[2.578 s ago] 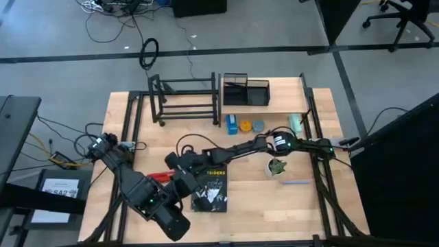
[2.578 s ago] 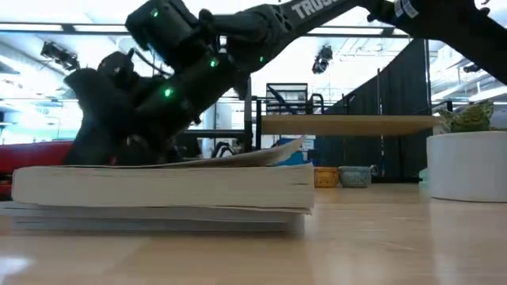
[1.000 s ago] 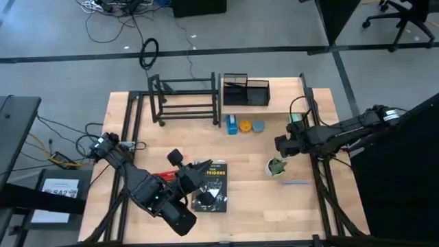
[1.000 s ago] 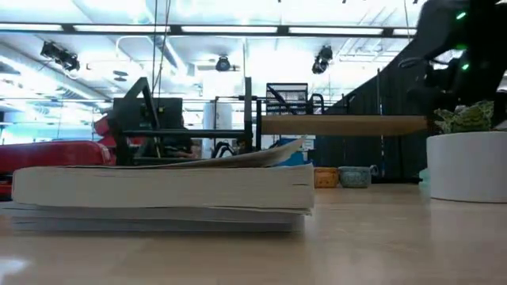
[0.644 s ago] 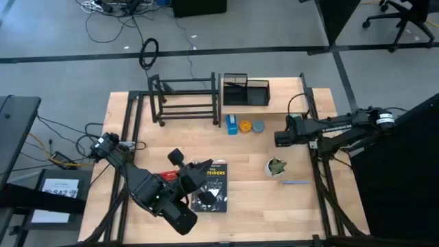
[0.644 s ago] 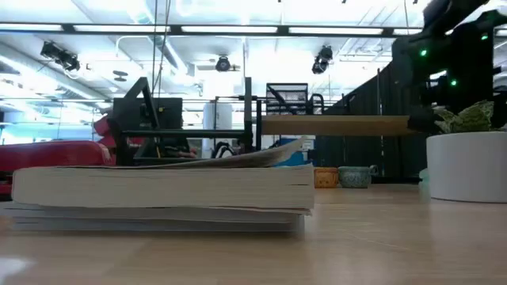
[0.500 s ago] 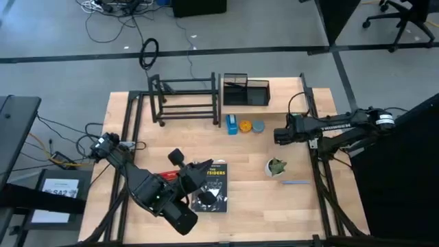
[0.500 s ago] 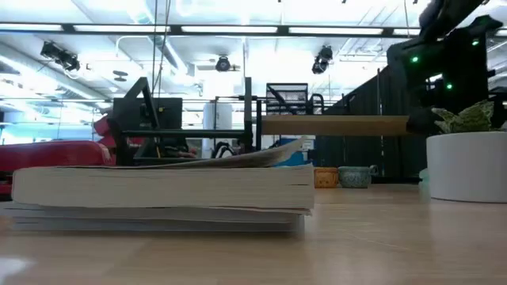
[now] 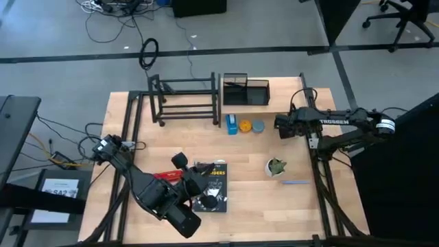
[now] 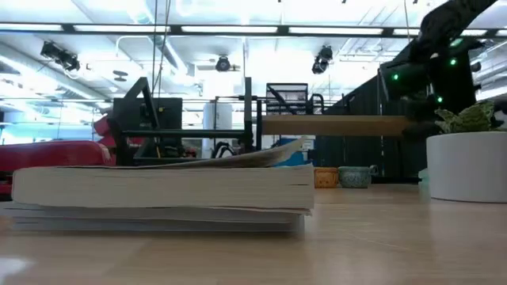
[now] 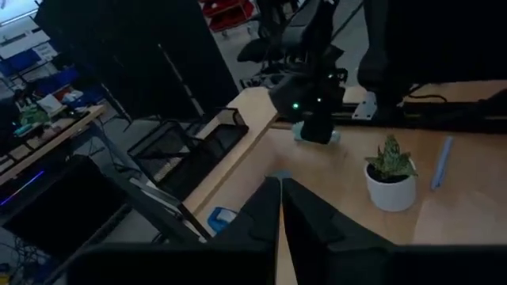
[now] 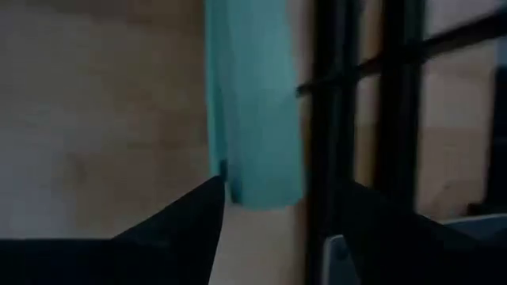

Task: Stock shelves
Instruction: Remove green stapler from under the shelf

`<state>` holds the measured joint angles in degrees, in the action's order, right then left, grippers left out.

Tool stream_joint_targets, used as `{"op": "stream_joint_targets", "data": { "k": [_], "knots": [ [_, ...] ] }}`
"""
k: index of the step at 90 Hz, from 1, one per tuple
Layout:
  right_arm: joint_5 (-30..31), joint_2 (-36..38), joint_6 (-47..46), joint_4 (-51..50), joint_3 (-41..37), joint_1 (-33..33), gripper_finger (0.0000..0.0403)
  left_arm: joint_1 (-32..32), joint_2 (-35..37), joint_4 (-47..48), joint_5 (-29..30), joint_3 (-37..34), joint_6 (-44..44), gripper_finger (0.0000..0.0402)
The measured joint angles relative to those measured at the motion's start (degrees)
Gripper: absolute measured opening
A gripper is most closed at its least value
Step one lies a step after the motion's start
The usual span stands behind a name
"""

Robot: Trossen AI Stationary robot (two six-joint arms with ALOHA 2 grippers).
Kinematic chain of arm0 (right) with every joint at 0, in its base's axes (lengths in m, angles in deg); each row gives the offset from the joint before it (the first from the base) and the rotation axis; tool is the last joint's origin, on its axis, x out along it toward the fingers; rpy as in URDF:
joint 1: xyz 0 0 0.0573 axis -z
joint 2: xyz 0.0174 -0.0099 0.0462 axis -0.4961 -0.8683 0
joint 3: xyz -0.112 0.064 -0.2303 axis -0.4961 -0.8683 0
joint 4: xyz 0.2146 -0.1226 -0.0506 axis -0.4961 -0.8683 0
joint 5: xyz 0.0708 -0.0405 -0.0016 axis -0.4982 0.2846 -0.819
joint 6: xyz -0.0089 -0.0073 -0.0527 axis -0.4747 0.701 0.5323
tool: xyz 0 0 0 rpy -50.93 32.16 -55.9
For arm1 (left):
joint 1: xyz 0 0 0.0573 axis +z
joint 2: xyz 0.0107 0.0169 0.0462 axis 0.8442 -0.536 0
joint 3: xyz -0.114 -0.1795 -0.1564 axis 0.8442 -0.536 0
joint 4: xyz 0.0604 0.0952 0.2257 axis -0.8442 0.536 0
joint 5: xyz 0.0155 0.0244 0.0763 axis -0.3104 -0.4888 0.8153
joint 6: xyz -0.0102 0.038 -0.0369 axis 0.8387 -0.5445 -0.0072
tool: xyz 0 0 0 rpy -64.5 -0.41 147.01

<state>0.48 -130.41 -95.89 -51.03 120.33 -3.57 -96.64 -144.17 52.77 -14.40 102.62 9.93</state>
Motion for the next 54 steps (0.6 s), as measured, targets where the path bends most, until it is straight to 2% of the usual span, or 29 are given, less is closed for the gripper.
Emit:
{"op": "stream_joint_targets", "data": {
  "k": [14,27,43,54],
  "knots": [
    [1.11,-0.07,5.02,3.54,-2.52,2.19,0.0223,0.0,0.02,-0.09,0.02,0.0,0.0,0.0],
    [2.46,-0.09,5.92,3.95,-3.34,2.14,0.0218,0.0,0.02,-0.31,0.04,0.0,0.0,0.0],
    [2.69,-0.07,5.83,4.77,-3.55,2.14,0.0186,0.03,0.02,-0.37,0.03,0.0,0.09,0.0],
    [2.07,-0.07,6.16,5.09,-3.55,2.14,0.0146,0.02,0.02,-0.65,0.03,0.0,0.12,0.0]
  ]
}}
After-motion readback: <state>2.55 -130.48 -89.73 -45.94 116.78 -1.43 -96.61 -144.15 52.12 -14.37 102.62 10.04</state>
